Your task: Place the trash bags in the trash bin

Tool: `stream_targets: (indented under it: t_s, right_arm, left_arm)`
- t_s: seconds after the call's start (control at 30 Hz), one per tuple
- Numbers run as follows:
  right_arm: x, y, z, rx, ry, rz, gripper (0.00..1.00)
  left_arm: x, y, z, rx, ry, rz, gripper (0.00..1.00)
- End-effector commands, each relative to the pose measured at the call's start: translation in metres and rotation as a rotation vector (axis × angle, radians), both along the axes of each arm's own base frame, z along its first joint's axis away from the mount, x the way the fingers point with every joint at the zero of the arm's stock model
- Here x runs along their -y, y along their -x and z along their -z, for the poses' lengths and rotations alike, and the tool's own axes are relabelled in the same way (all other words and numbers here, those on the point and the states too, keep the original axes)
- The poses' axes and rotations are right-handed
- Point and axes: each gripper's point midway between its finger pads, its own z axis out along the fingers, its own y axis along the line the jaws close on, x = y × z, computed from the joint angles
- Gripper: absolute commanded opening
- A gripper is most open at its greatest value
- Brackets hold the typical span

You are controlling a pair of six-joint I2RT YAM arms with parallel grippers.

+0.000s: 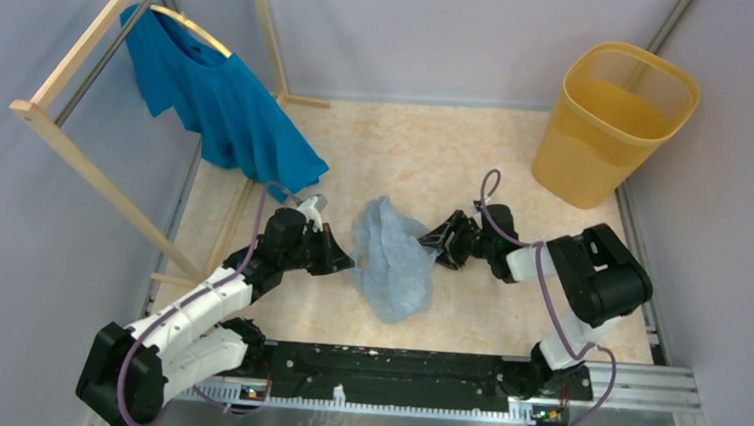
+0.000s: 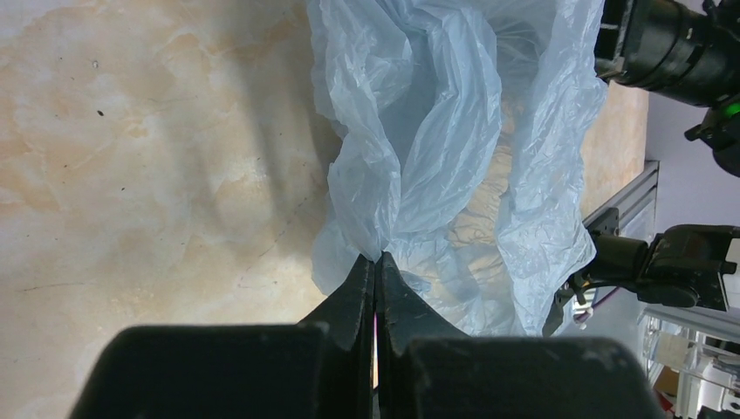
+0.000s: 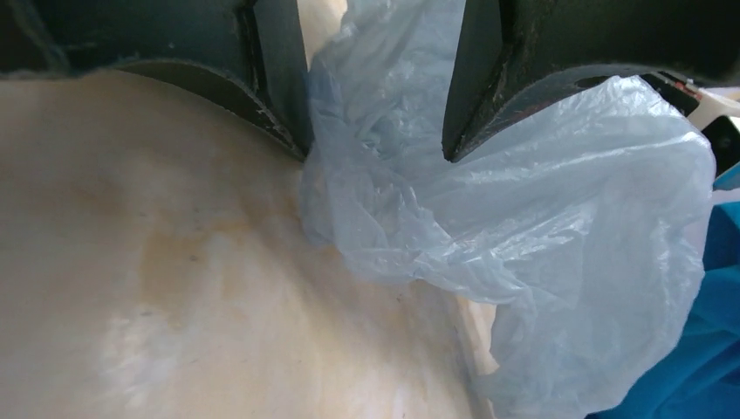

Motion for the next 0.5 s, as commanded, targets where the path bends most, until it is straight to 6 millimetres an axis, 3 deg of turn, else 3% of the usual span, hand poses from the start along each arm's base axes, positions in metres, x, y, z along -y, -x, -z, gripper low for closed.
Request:
stream_targets:
  t_s: [0.0, 0.1, 0.27, 0.37, 0.47]
  right_arm:
    - [-0.011, -0.009, 0.007, 0.016, -0.003, 0.043, 0.52]
    - [-0.002, -0.017, 0.016, 0.066, 0.074, 0.048, 0.44]
    - [0.008, -0.027, 0.004, 0.203, 0.182, -0.007, 0.11]
    - [0.028, -0.031, -0.009, 0.29, 0.326, -0.002, 0.02]
    - [0.057, -0.027, -0.031, 0.389, 0.484, 0.013, 0.0]
  left_arm:
    - [0.004, -0.004, -0.003, 0.02, 0.026, 0.006, 0.0]
    - [0.004, -0.004, -0.007, 0.012, 0.015, 0.015, 0.0]
    - [-0.007, -0.004, -0.01, 0.047, -0.026, -0.02, 0.0]
    - [-0.016, -0.005, -0.015, 0.076, -0.046, -0.054, 0.0]
    - [-0.023, -0.006, -0.016, 0.092, -0.076, -0.079, 0.0]
